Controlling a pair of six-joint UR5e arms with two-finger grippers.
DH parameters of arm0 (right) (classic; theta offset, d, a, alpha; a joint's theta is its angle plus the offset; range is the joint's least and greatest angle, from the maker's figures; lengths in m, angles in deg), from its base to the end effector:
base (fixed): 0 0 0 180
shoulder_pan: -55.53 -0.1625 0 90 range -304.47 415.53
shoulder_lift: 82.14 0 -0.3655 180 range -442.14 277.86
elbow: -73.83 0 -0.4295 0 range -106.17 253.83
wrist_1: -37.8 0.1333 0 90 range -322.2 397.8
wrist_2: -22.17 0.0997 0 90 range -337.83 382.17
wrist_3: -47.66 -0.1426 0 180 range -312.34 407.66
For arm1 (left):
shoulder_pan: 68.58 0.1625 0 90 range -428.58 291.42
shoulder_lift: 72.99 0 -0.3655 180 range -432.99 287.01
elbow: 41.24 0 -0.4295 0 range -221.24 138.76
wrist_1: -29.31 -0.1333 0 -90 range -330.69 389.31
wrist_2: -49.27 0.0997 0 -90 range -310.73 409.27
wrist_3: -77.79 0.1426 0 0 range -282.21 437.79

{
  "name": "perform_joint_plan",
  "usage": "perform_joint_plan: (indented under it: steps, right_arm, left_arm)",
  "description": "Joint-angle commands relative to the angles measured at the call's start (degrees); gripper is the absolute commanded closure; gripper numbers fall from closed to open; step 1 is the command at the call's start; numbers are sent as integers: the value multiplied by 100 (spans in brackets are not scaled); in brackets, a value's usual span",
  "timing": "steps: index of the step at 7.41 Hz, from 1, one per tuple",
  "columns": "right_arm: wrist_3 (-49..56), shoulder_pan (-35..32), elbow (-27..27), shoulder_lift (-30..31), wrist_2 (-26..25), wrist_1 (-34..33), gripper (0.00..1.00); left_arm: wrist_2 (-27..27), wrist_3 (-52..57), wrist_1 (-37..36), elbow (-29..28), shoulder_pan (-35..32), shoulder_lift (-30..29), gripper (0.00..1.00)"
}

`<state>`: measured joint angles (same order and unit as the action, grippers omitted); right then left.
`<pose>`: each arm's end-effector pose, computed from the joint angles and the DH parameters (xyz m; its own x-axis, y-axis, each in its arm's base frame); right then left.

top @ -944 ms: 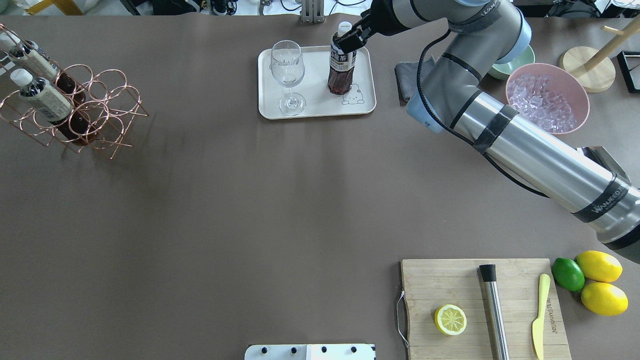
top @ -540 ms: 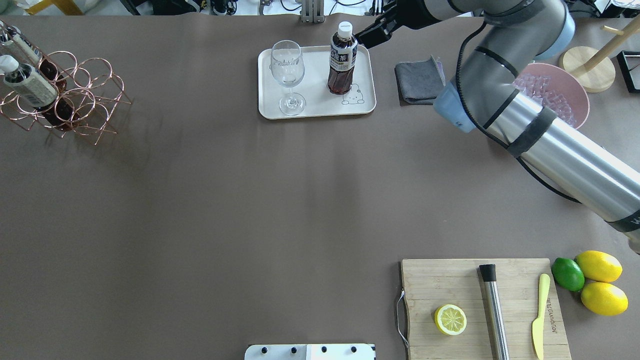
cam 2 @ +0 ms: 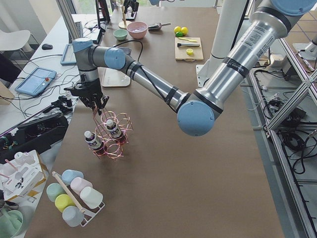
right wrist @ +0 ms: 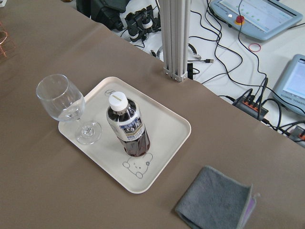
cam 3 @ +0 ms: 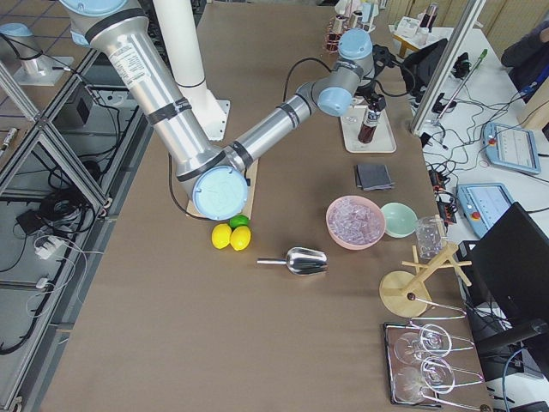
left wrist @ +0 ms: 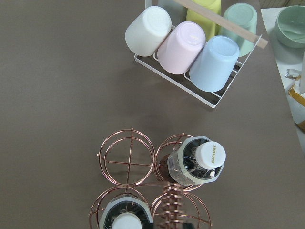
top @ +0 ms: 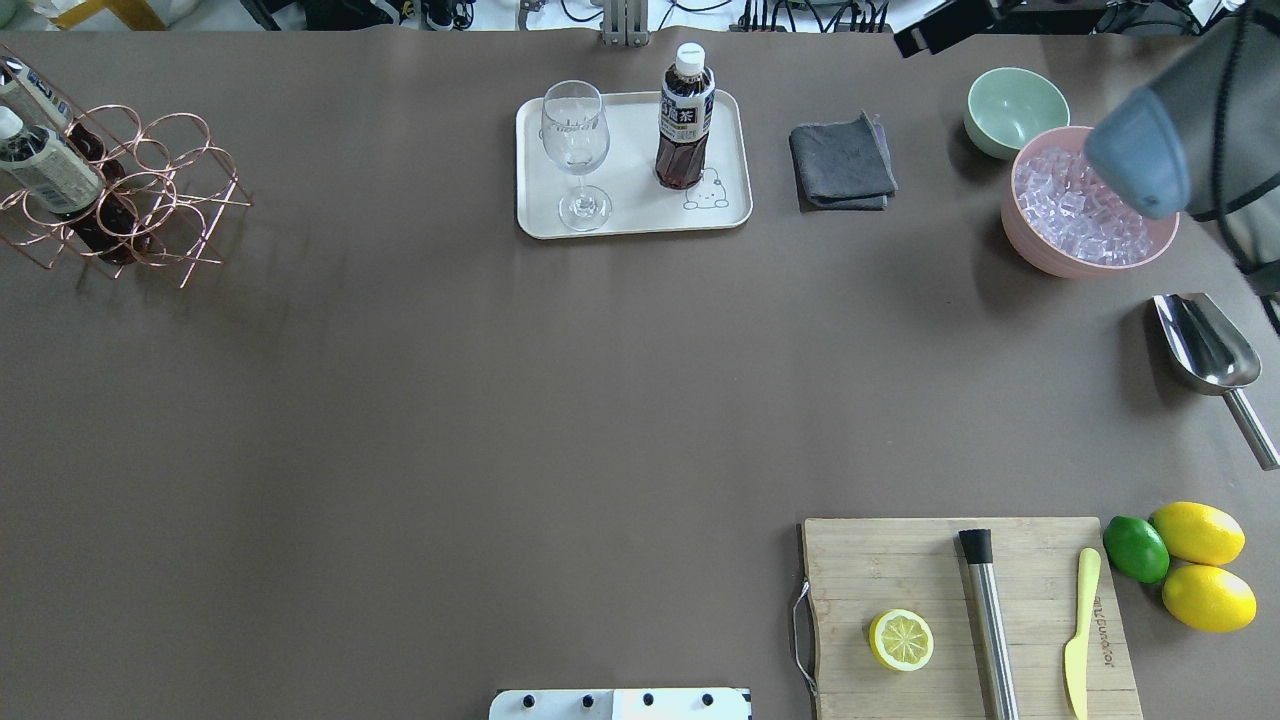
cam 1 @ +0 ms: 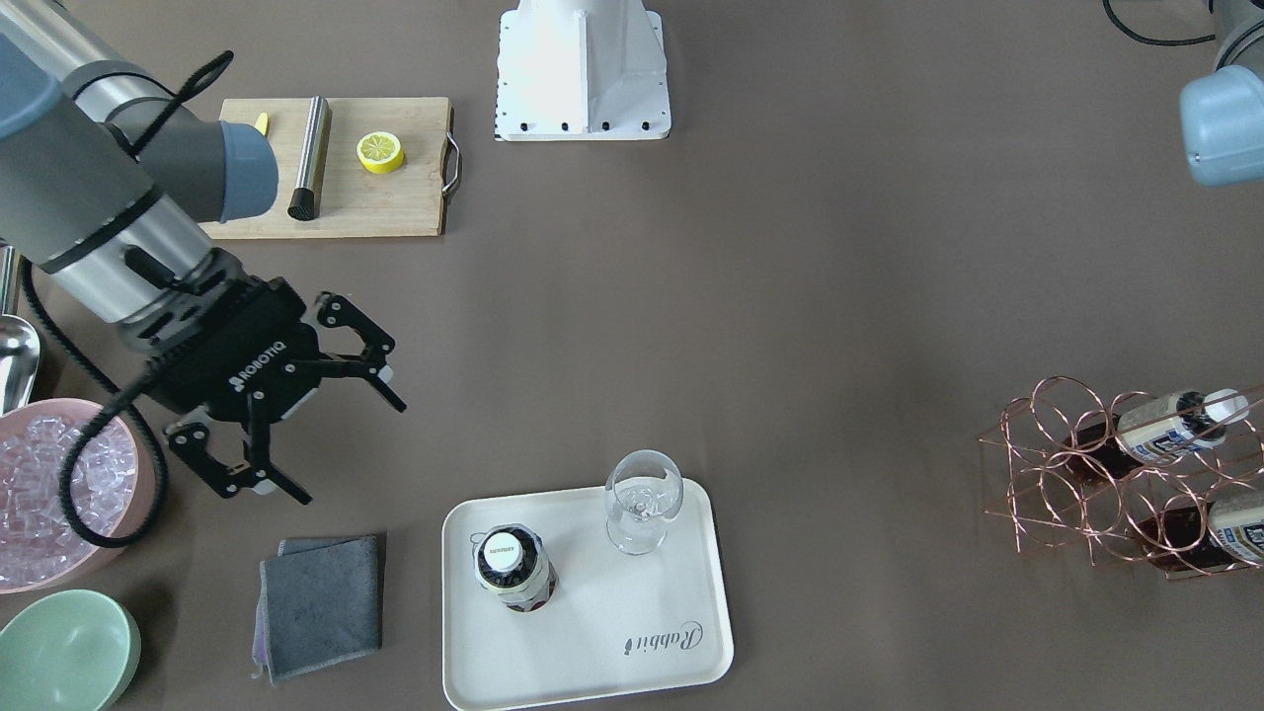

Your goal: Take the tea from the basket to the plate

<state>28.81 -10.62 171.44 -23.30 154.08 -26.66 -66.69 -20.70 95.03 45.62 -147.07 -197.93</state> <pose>-0.2332 -0.6216 0.1625 0.4704 -0.6777 0.5652 0.0246 0.6503 0.7593 0.0682 -0.6902 0.3499 0.0673 -0.9956 -0.0654 0.8893 0.0895 -0.4485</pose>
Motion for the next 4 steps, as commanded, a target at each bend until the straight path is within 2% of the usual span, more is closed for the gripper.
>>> perform_joint_plan:
  steps: [1, 3, 4]
  right_arm:
    - [180, -931, 906, 1204, 756, -803, 1]
    - [758, -1442, 1136, 2040, 819, -1179, 1]
    - [908, -1688, 1050, 2183, 837, -1722, 1]
  left_arm:
    - [-58, -353, 274, -231, -96, 5, 100]
    - [-58, -486, 284, -240, -88, 14, 100]
    - [-58, -670, 319, -258, -88, 14, 100]
